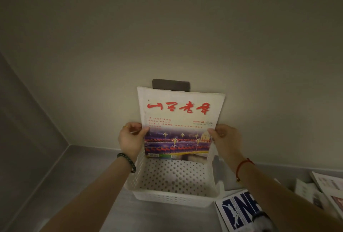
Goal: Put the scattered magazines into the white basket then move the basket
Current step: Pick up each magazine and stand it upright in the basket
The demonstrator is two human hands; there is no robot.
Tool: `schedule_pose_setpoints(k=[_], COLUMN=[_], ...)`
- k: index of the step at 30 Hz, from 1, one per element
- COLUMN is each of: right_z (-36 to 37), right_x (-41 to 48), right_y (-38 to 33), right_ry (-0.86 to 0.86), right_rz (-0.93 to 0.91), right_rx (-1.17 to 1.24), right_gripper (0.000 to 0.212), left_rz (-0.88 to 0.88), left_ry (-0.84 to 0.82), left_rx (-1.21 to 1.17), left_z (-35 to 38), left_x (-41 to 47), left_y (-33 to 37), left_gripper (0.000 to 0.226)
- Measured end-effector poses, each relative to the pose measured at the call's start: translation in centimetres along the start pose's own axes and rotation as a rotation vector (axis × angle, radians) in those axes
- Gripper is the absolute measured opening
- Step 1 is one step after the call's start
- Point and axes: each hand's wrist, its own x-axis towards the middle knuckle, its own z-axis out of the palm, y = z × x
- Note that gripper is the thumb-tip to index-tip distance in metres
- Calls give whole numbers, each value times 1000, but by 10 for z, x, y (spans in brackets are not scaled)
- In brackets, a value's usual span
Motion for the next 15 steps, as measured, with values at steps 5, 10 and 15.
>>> schedule_pose_setpoints(k=[5,10,15], right_z=[-14,-60,-125], right_x=[-10,-44,-93], right_y=[5,10,31], right_ry=[4,-107,-163], right_rz=[107,123,141], right_rx=[135,167,116], right_gripper=[19,17,16], left_rz=[-20,-3,-18], left_ry=[-17,-79,-222], left_rx=[18,-58,-53], left_z=[-5,-9,-2], left_x=[-13,-51,-102], left_y=[0,10,31], left_gripper=[24,24,21])
